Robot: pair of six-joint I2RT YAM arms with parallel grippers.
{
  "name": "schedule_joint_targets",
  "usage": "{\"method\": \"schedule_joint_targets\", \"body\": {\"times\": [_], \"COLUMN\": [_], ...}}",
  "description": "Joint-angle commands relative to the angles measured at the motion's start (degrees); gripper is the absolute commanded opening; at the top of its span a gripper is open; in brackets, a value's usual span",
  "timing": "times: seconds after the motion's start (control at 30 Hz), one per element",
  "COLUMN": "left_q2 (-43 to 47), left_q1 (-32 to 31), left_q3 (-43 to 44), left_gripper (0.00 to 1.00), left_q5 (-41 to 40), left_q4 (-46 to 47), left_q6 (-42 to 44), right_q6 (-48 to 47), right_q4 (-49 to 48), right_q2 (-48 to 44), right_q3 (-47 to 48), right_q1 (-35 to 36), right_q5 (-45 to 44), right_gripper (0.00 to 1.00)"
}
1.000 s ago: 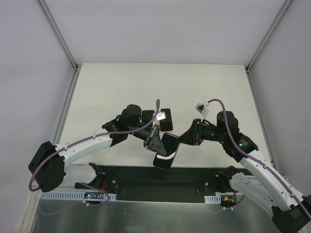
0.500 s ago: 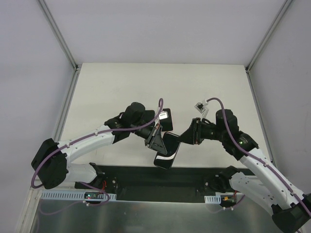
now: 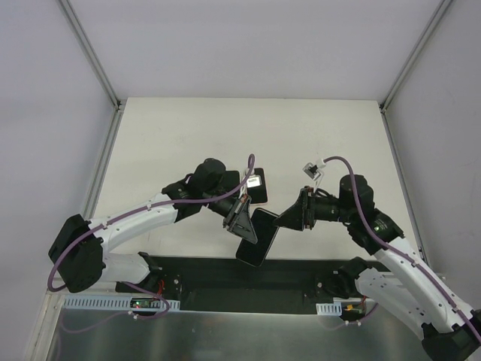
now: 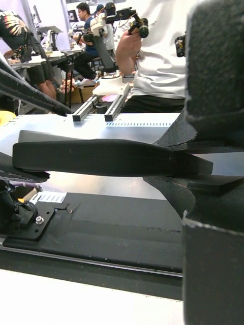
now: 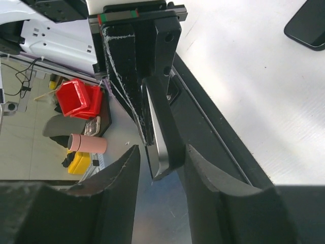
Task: Put the phone into the phone case
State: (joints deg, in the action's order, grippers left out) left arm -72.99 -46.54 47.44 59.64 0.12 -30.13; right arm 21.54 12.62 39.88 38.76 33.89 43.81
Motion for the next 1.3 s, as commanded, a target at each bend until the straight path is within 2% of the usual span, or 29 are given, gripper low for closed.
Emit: {"method": "schedule_joint_targets", "body": {"times": [0.0, 0.07, 0.2, 0.3, 0.33, 0.4, 0.43, 0.5, 0.53, 0.57, 0.63, 0.67, 0.77, 0.87, 1.03, 1.27], "left_q2": [-0.7, -0.8, -1.1, -1.4, -1.7, -2.0, -2.2, -2.5, -2.8, -2.9, -2.9, -2.9, -1.9, 0.6, 6.1, 9.4], "left_q1": [0.4, 0.4, 0.5, 0.4, 0.4, 0.4, 0.5, 0.4, 0.4, 0.5, 0.4, 0.5, 0.9, 1.2, 1.5, 2.8], "left_q3": [1.1, 1.3, 1.3, 1.3, 1.3, 1.4, 1.6, 2.0, 2.2, 2.5, 3.2, 3.4, 4.1, 3.7, 2.0, -2.3], "left_gripper": [0.00, 0.00, 0.00, 0.00, 0.00, 0.00, 0.00, 0.00, 0.00, 0.00, 0.00, 0.00, 0.00, 0.00, 0.00, 0.00], "left_q5": [-5.6, -5.2, -5.7, -7.9, -8.0, -8.7, -9.2, -9.2, -9.1, -8.9, -8.8, -8.8, -10.0, -10.5, -12.7, -15.4], "left_q4": [-1.8, -1.4, -1.2, -1.4, -1.4, -1.7, -1.9, -1.9, -1.9, -1.9, -1.9, -1.9, -1.5, 0.8, 6.8, 19.3], "left_q6": [0.7, 0.7, 0.1, -0.5, -0.6, -0.9, -1.0, -1.0, -1.1, -1.2, -1.2, -1.2, -2.5, -4.7, -9.8, -18.3], "right_q6": [4.1, 4.4, 5.1, 4.1, 3.3, 0.9, 0.6, 1.6, 2.0, 2.3, 3.0, 3.3, 3.3, 3.0, 5.4, 8.5], "right_q4": [-10.2, -10.3, -10.5, -6.0, -3.2, 7.0, 9.3, 10.2, 10.4, 10.3, 7.8, 6.6, 5.0, 3.8, -2.3, -10.9], "right_q2": [-3.7, -3.6, -3.1, -2.8, -2.5, -0.9, -0.5, -0.5, -0.6, -0.7, -1.0, -1.7, -4.0, -6.3, -8.6, -8.3], "right_q3": [3.0, 3.2, 3.5, 5.3, 7.4, 10.2, 11.4, 11.3, 11.2, 11.2, 10.5, 9.2, 7.4, 4.0, -3.3, -8.1], "right_q1": [1.4, 1.4, 1.4, 1.4, 1.3, 1.5, 1.5, 1.6, 1.5, 1.5, 1.6, 1.6, 1.5, 1.6, 1.5, 1.8], "right_q5": [11.5, 11.7, 11.3, 7.7, 3.3, -2.3, -6.1, -7.3, -8.4, -8.4, -6.1, -5.5, -5.0, -5.3, -2.5, 1.4], "right_gripper": [0.35, 0.28, 0.02, 0.01, 0.01, 0.01, 0.01, 0.01, 0.04, 0.14, 0.27, 0.40, 0.56, 0.66, 0.71, 0.70]}}
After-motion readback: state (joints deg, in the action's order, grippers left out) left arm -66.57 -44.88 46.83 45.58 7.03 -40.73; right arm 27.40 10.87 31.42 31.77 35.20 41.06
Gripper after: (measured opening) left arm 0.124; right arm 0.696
